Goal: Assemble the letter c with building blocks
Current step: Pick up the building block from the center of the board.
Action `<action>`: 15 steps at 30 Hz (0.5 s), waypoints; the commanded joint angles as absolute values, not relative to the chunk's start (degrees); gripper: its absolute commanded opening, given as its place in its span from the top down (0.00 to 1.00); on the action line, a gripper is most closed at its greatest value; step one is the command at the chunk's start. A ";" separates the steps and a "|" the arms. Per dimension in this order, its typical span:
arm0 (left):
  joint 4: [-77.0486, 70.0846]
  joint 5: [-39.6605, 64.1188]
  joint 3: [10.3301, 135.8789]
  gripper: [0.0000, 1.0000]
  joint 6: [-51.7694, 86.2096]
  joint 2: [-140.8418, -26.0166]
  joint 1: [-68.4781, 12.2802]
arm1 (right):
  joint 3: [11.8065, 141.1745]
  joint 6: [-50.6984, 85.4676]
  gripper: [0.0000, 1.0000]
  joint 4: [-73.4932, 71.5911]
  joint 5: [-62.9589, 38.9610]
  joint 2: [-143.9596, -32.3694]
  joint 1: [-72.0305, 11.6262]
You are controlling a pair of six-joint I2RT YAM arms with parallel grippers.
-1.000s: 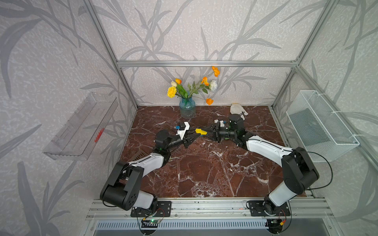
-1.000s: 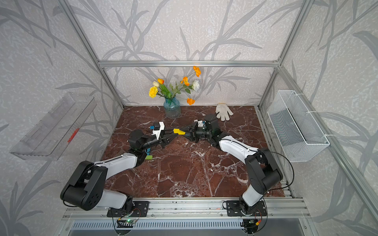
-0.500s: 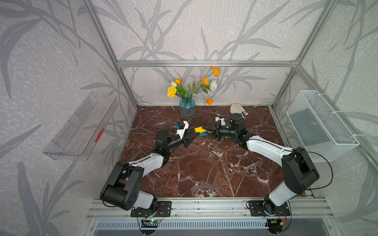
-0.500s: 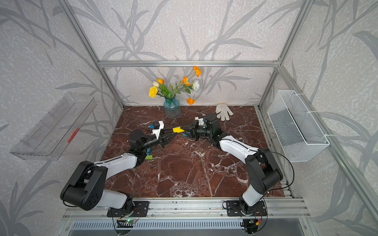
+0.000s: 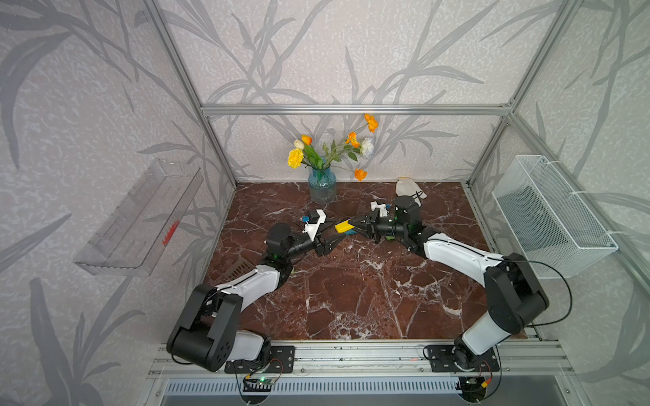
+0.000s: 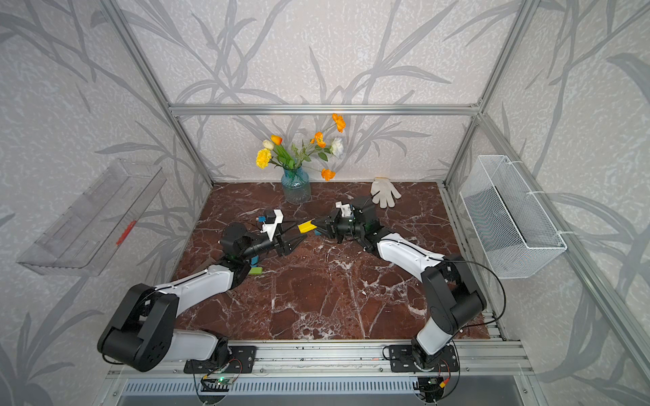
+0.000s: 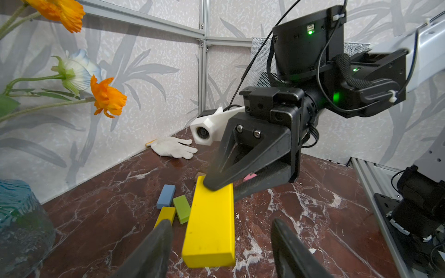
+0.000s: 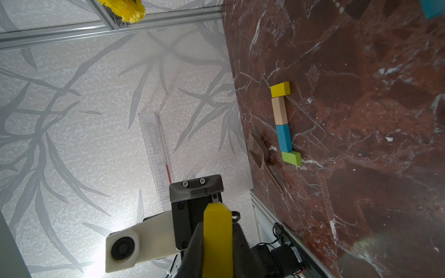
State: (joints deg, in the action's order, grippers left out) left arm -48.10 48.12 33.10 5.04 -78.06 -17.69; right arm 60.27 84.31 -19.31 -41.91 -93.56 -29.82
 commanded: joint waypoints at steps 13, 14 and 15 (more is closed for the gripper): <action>-1.91 39.44 43.09 0.33 22.92 -66.88 -8.86 | 62.26 66.05 0.84 -21.62 -29.33 -97.39 -31.83; 1.59 38.68 43.71 0.33 22.56 -66.28 -8.08 | 62.29 64.91 0.83 -22.48 -28.16 -97.47 -32.31; 4.49 37.75 44.31 0.33 22.42 -65.93 -7.35 | 62.24 64.27 0.83 -23.07 -27.13 -98.77 -32.76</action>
State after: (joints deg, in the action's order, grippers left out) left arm -7.94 41.39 41.54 20.16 -67.81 -8.62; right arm 60.93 69.36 -19.88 -31.68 -96.97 -31.46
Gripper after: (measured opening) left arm 0.670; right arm 0.176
